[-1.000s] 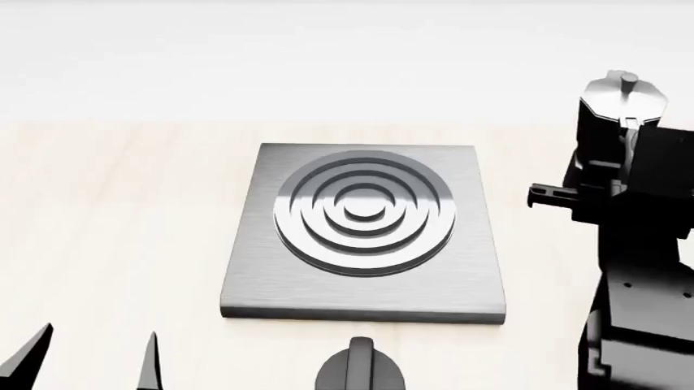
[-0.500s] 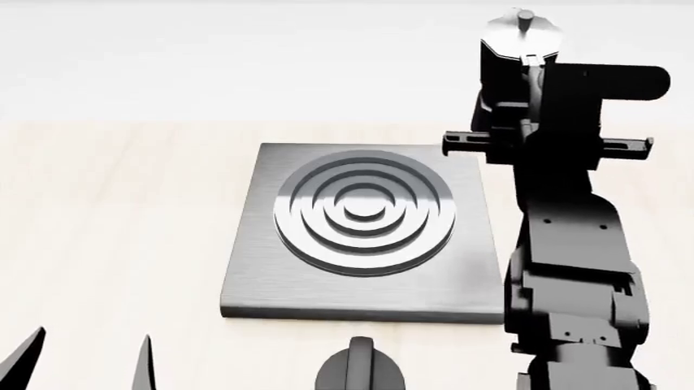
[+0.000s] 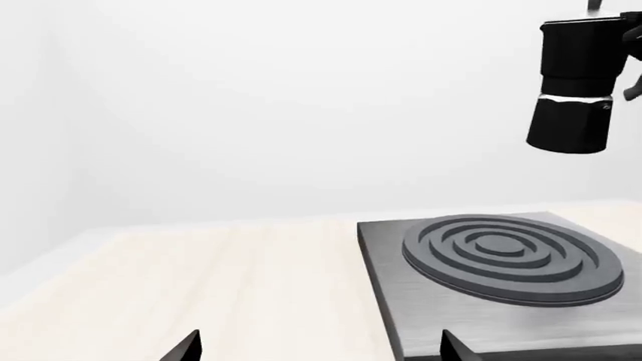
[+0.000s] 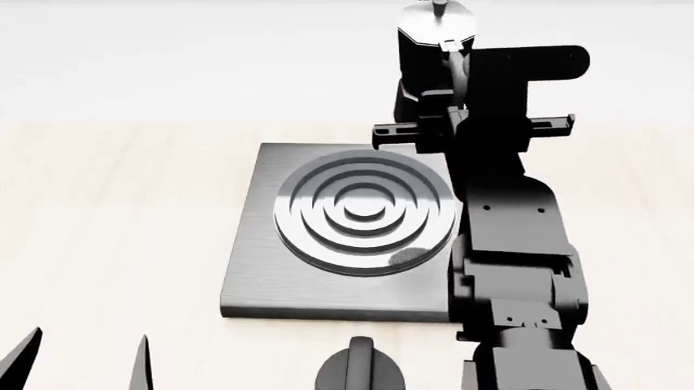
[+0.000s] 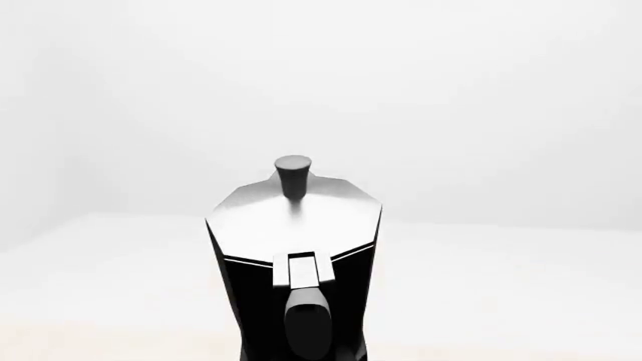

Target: Put the moka pot on the stove.

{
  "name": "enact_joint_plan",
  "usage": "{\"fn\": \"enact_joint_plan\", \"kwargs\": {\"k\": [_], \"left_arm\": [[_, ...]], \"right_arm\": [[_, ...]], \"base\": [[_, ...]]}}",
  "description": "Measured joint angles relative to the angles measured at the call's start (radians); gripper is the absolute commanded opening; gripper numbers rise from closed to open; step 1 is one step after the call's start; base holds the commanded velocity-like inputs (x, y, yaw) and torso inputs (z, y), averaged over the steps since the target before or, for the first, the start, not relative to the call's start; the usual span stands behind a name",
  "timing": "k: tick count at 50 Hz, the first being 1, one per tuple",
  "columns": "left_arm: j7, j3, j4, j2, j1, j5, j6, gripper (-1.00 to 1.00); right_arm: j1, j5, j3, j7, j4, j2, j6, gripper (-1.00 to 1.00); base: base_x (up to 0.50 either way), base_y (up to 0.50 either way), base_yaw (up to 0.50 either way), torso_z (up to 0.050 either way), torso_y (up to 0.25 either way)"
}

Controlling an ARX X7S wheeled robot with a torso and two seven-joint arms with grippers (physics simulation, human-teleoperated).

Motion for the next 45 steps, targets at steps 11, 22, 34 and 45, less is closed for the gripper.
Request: {"fn": "enact_joint_plan", "kwargs": {"k": [11, 22, 34, 45], "left_arm": [[-0.004, 0.002, 0.005, -0.005, 0.002, -0.004, 0.000, 1.00], [-0.009, 0.003, 0.011, -0.010, 0.003, -0.009, 0.000, 1.00], [-0.014, 0.004, 0.019, -0.016, 0.006, -0.014, 0.000, 1.00], [-0.018, 0.005, 0.023, -0.021, 0.008, -0.018, 0.001, 1.00]], "right_arm": [[-0.005, -0.001, 0.001, -0.019, 0.000, -0.025, 0.005, -1.00], [-0.007, 0.094, -0.083, -0.022, 0.000, -0.037, 0.008, -1.00], [-0.022, 0.220, -0.189, -0.018, 0.000, -0.041, 0.009, -1.00], [-0.045, 0.295, -0.247, -0.011, 0.000, -0.042, 0.012, -1.00]], "base": [[0.00, 0.00, 0.00, 0.000, 0.001], [0.00, 0.00, 0.00, 0.000, 0.001], [0.00, 0.00, 0.00, 0.001, 0.002], [0.00, 0.00, 0.00, 0.000, 0.001]]}}
